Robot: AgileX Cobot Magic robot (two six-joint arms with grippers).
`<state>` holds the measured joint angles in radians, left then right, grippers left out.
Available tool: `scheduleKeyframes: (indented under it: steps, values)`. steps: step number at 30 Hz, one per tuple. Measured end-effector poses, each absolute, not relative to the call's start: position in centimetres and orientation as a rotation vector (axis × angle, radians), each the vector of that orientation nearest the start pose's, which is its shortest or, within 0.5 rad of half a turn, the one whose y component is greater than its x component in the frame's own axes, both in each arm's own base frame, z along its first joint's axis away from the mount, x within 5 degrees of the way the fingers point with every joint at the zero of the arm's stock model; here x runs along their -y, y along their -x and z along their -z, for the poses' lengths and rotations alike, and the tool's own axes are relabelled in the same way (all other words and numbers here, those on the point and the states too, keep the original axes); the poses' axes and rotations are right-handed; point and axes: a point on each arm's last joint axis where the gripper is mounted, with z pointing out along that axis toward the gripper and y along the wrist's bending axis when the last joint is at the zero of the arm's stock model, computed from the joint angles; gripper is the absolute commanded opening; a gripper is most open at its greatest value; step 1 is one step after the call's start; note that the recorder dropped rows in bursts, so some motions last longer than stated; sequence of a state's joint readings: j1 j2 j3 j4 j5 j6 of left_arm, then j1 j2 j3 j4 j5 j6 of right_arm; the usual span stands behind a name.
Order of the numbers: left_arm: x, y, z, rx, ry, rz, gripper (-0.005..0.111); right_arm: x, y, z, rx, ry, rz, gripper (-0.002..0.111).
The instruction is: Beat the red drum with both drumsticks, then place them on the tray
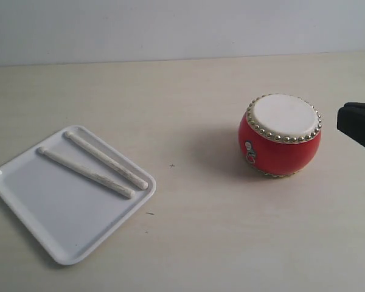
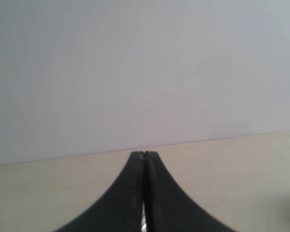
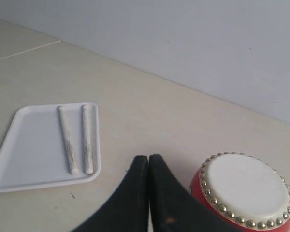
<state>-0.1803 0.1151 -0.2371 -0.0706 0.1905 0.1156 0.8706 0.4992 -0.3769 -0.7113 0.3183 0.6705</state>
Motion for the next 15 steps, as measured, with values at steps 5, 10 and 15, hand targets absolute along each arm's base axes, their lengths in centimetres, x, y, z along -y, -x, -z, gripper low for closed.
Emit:
scheduleKeyframes:
  steps: [5,10,15]
  values:
    - [1.1,-5.4,-26.9,-1.542,-0.186,0.116,0.000,-6.1,-8.5,-28.3,-1.707,0.595,-0.367,0.000]
    - [1.1,-5.4,-26.9,-1.542,-0.186,0.116,0.000,-3.6,-8.4,-27.0,-1.715,0.373,-0.274,0.000]
    - [1.1,-5.4,-26.9,-1.542,-0.186,0.116,0.000,-1.4,-7.6,-26.2,-1.653,0.159,-0.176,0.000]
